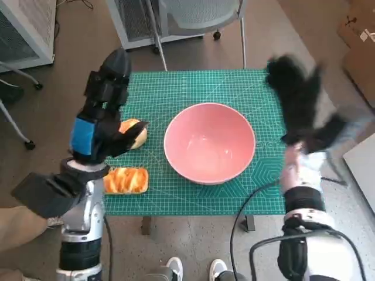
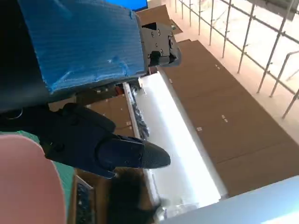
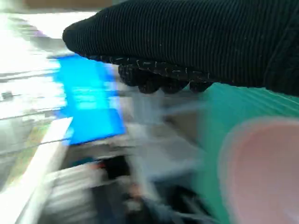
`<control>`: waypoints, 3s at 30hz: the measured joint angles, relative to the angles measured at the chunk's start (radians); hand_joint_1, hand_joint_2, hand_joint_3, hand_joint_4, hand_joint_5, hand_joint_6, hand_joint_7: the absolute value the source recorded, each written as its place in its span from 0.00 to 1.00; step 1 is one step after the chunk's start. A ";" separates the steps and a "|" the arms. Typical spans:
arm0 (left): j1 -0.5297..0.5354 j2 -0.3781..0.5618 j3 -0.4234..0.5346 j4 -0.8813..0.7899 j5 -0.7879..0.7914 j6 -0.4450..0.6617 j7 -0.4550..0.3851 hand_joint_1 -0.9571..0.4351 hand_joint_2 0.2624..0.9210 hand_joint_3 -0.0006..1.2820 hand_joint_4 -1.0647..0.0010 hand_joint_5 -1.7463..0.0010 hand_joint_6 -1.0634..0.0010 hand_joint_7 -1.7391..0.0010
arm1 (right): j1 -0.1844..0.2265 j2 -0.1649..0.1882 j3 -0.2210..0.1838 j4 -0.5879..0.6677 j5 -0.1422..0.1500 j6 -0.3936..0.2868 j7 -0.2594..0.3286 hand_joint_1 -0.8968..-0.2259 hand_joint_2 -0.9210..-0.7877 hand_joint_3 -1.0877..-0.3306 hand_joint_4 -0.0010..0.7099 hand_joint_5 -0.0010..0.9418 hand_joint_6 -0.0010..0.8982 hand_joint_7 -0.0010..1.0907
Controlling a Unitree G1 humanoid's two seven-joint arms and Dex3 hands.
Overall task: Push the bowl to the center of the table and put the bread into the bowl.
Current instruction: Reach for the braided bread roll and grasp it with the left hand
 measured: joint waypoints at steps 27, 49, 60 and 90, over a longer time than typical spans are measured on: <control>0.290 0.658 0.066 -0.590 0.269 0.747 -0.295 0.58 0.69 0.00 0.89 1.00 0.70 0.95 | 0.168 0.019 0.071 -0.510 0.198 -0.105 0.186 0.44 0.00 0.45 0.37 0.02 0.41 0.02; 0.220 0.659 -0.293 -0.446 0.491 0.868 -0.275 0.60 0.71 0.00 0.86 1.00 0.65 0.99 | 0.188 0.032 0.086 -0.533 0.208 -0.021 0.172 0.38 0.00 0.45 0.40 0.01 0.43 0.02; 0.143 0.552 -0.415 -0.258 0.626 0.797 -0.200 0.61 0.77 0.01 0.79 0.99 0.60 0.99 | 0.201 0.044 0.093 -0.554 0.219 -0.010 0.176 0.39 0.00 0.44 0.40 0.01 0.42 0.01; 0.054 0.420 -0.488 0.063 0.826 0.500 -0.053 0.69 1.00 0.03 0.33 0.33 0.37 0.39 | 0.220 0.039 0.094 -0.557 0.198 -0.028 0.186 0.38 0.00 0.40 0.36 0.00 0.40 0.00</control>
